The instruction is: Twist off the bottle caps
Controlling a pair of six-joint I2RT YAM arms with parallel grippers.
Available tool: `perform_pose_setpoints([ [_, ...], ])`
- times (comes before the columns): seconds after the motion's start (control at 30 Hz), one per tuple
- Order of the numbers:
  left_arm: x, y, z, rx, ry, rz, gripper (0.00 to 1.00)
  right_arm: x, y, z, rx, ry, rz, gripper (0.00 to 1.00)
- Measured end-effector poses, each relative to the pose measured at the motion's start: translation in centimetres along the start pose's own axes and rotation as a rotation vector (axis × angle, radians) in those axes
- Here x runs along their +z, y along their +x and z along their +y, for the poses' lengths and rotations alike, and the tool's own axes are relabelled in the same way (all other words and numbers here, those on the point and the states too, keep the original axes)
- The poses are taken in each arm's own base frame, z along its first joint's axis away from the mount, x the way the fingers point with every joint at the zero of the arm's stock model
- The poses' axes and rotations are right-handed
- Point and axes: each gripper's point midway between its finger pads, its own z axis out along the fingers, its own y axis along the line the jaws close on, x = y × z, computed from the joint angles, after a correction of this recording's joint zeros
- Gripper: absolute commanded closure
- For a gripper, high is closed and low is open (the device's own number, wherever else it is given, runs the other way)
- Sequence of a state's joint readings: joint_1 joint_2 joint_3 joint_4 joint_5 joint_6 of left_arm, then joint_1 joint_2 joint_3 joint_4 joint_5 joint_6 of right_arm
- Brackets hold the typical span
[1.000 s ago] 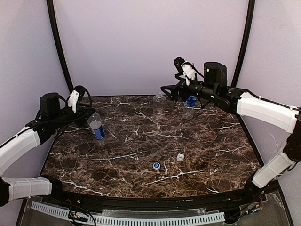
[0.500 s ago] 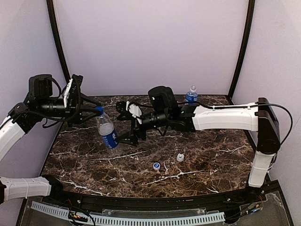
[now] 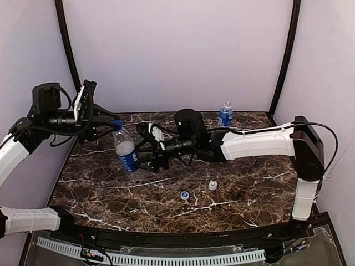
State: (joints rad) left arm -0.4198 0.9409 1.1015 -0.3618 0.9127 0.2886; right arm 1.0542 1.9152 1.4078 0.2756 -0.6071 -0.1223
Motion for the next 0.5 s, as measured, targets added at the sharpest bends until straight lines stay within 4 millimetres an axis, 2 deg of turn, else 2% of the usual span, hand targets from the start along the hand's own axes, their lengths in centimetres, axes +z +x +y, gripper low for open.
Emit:
perform_pose_setpoints([
  [0.07, 0.1, -0.3, 0.2, -0.010, -0.003, -0.008, 0.99, 0.0, 0.0, 0.0, 0.002, 0.000, -0.006, 0.44],
  [0.17, 0.1, -1.0, 0.5, -0.019, -0.011, -0.027, 0.99, 0.0, -0.3, 0.0, -0.001, 0.000, -0.018, 0.46],
  [0.3, 0.1, -1.6, 0.6, -0.026, -0.015, -0.048, 0.99, 0.0, -0.9, 0.2, -0.007, -0.011, -0.045, 0.35],
  [0.43, 0.0, -2.0, 0.5, -0.031, -0.007, -0.063, 0.99, -0.1, -1.3, 0.3, -0.013, -0.017, -0.067, 0.31],
  [0.47, 0.0, -2.1, 0.5, -0.033, -0.004, -0.066, 0.99, -0.1, -1.4, 0.3, -0.016, -0.017, -0.072, 0.35],
  [0.5, 0.0, -2.2, 0.5, -0.033, -0.003, -0.069, 0.99, -0.1, -1.5, 0.3, -0.019, -0.017, -0.076, 0.42],
])
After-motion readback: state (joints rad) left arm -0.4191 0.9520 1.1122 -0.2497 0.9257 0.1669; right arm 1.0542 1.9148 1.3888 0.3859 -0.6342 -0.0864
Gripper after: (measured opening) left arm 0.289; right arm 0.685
